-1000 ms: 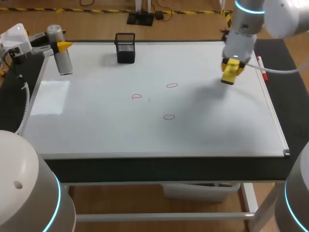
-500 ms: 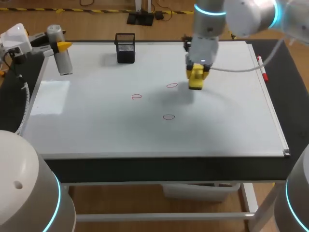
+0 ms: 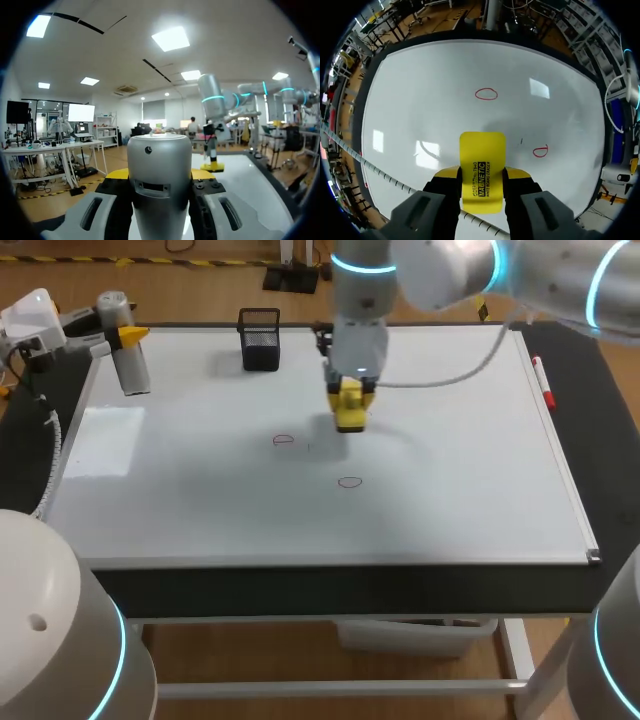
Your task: Pick up the inspection probe, press it on each red-marked spot on the whiteboard one by one, put down the probe, pick up the eraser, and wipe off all the red marks.
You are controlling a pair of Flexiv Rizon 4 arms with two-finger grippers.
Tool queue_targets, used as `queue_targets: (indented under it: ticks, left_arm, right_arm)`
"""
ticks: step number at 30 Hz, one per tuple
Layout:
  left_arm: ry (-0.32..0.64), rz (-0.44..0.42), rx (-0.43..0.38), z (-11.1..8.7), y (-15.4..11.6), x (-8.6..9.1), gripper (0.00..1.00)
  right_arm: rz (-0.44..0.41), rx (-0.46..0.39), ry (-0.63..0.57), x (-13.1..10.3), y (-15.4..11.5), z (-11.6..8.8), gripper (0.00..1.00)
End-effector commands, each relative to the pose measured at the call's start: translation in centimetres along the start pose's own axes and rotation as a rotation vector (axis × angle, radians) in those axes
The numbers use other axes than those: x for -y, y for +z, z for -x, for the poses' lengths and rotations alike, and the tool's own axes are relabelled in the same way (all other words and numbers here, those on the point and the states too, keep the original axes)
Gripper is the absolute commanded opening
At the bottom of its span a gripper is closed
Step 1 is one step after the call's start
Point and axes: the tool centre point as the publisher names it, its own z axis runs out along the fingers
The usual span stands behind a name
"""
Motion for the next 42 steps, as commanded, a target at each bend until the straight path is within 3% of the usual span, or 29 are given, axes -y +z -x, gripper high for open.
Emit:
queue_targets:
  ticks: [1, 17, 27, 35, 42]
  left_arm:
    - [0.001, 0.001, 0.002, -0.1, 0.0, 0.1, 0.0]
    - [0.001, 0.001, 0.002, -0.1, 0.0, 0.1, 0.0]
    - [0.001, 0.001, 0.002, -0.1, 0.0, 0.1, 0.0]
    - [0.001, 0.001, 0.002, -0.1, 0.0, 0.1, 0.0]
    - [0.001, 0.001, 0.002, -0.1, 0.0, 0.1, 0.0]
  right_arm:
    - [0.004, -0.127, -0.009, 0.5, 0.5, 2.6, 0.0]
    - [0.003, -0.151, -0.128, -0.8, 3.0, 9.5, 0.0]
    - [-0.049, -0.15, -0.176, -0.6, 2.8, 12.8, 0.0]
    - [-0.038, -0.119, -0.204, -0.4, 3.5, 13.6, 0.0]
    - [-0.081, -0.098, -0.203, -0.7, 3.9, 13.6, 0.0]
